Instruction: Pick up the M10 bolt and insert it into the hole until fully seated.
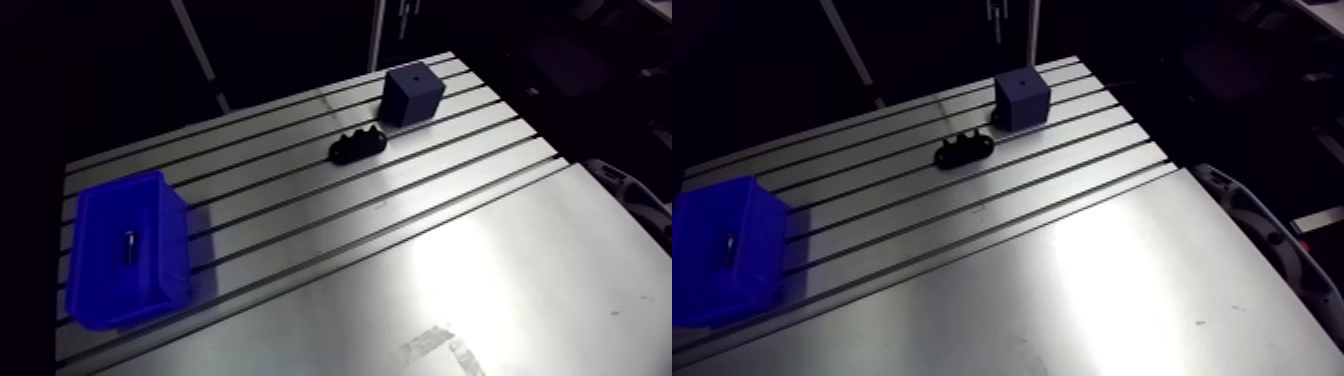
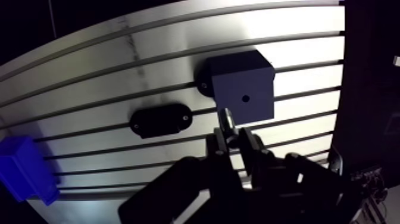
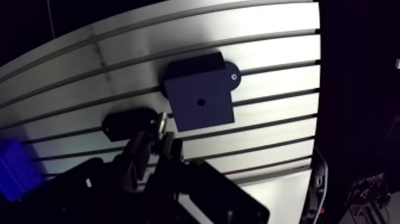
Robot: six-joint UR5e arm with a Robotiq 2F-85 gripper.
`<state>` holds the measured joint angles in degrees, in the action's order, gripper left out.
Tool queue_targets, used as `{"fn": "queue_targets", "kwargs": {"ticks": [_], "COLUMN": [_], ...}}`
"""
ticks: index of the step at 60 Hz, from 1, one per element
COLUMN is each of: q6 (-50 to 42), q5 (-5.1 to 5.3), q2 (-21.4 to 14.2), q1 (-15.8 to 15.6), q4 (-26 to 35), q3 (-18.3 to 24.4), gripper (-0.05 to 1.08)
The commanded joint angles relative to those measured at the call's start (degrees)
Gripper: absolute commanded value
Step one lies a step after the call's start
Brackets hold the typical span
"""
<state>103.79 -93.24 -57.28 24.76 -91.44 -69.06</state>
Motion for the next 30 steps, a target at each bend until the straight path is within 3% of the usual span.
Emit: {"fn": "queue_targets", "kwargs": {"ticks": [1, 30], "q6": [0.04, 0.76], "q5": [0.03, -0.32], "q2": [0.12, 0.72], "q1": [0.21, 0.99], "q4": [0.00, -0.53], "q3": [-0.32, -0.92], "gripper": [1.08, 1.08]}}
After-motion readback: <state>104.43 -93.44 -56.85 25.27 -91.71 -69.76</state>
